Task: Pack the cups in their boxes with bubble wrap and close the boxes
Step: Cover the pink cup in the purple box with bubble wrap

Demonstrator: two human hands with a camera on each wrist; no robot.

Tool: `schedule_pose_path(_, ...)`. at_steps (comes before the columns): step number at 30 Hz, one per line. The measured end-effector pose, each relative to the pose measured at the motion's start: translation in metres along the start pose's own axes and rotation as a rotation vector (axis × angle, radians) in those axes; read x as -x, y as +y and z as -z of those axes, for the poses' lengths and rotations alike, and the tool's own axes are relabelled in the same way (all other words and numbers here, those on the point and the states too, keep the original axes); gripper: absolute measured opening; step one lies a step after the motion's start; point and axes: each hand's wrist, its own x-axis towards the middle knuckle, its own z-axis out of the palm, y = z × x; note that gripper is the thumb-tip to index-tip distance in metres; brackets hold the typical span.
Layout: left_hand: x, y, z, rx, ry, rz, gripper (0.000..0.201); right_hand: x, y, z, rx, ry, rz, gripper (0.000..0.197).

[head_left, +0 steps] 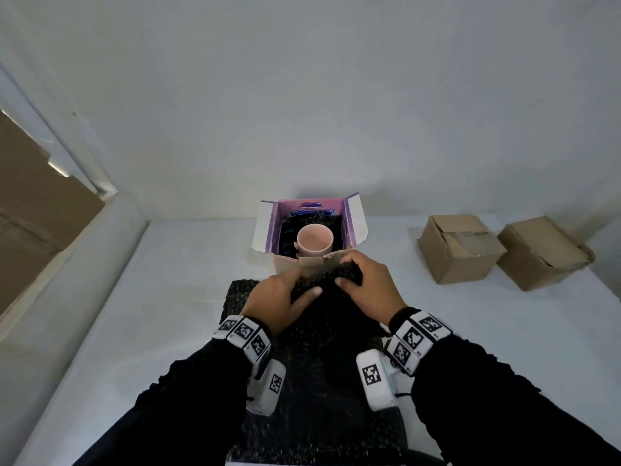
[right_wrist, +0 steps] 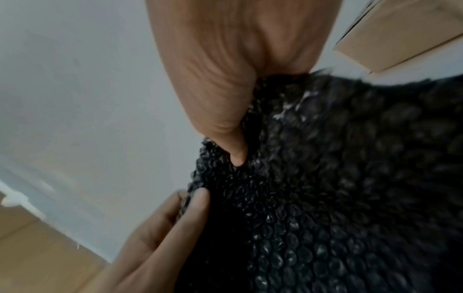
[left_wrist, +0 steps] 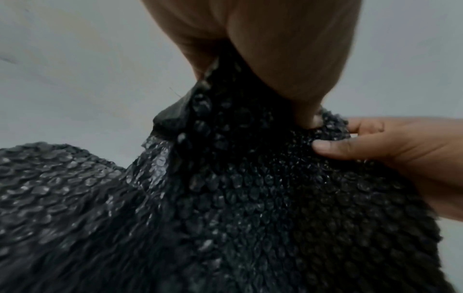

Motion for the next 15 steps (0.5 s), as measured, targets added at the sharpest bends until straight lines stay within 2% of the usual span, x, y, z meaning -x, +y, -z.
schedule_pose_path(3,-0.002,-0.003,0.011,0.17,0.007,0.015,0.064,-0.009,-0.005,0.014,-0.202,0.001,-0.052,0.023)
schedule_pose_path(7,0.002,-0.023,0.012,0.217,-0.025,0.1,0.116,-0.017,-0.021,0.031,-0.599,0.03,-0.164,0.029)
schedule_pose_path(8,0.001,-0.026,0.012,0.216,-0.033,0.118,0.12,-0.018,-0.025,0.033,-0.691,0.034,-0.186,0.032)
schedule_pose_path(9,-0.001,-0.024,0.012,0.226,-0.029,0.111,0.111,-0.018,-0.027,0.036,-0.771,0.031,-0.205,0.033)
schedule_pose_path(12,-0.006,-0.02,0.009,0.262,0.051,0.035,0.045,-0.018,-0.031,0.043,-0.903,0.02,-0.245,0.035)
schedule_pose_path(13,-0.008,-0.02,0.008,0.313,0.063,0.056,0.033,-0.018,-0.03,0.046,-0.891,0.027,-0.253,0.037)
schedule_pose_path(15,-0.013,-0.021,0.009,0.452,0.056,0.176,0.029,-0.02,-0.027,0.053,-0.807,0.063,-0.273,0.043)
